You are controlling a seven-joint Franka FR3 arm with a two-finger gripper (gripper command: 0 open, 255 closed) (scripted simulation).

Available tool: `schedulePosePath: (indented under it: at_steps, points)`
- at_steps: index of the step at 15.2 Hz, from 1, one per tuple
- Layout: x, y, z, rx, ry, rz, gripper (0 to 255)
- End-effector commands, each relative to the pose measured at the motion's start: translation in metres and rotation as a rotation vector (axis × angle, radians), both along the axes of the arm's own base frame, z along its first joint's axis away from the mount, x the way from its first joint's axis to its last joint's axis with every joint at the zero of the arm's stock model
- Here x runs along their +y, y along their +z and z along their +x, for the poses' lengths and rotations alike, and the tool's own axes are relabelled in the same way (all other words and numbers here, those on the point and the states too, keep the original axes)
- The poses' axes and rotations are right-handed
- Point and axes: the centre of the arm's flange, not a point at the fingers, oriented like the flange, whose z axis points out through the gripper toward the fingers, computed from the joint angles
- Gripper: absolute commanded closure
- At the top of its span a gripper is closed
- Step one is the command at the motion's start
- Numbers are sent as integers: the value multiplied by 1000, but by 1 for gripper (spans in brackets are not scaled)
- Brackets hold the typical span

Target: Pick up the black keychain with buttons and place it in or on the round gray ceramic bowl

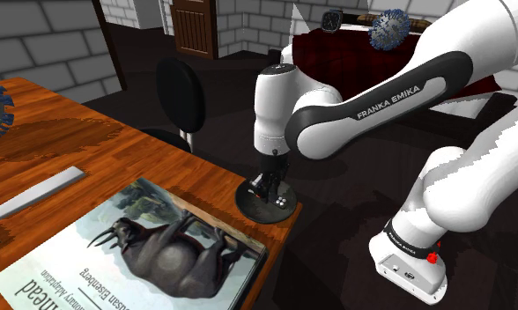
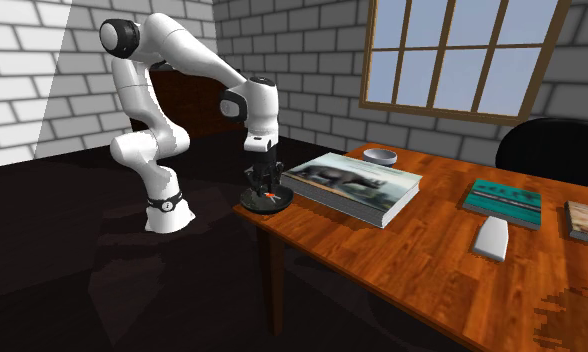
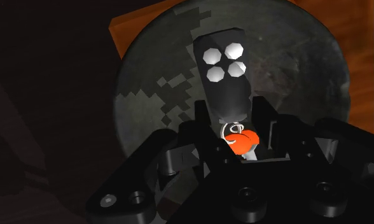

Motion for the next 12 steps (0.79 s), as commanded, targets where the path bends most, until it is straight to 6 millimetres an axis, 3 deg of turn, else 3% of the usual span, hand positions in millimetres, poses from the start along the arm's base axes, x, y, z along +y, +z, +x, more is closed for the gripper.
schedulePosePath:
  at_steps: [1,4,5,10,12]
  points:
    - [0,0,0,0,0,0,255]
    - [0,0,0,0,0,0,255]
    - [0,0,0,0,0,0,0]
    - [0,0,0,0,0,0,0]
    - [0,26,1,0,0,0,0]
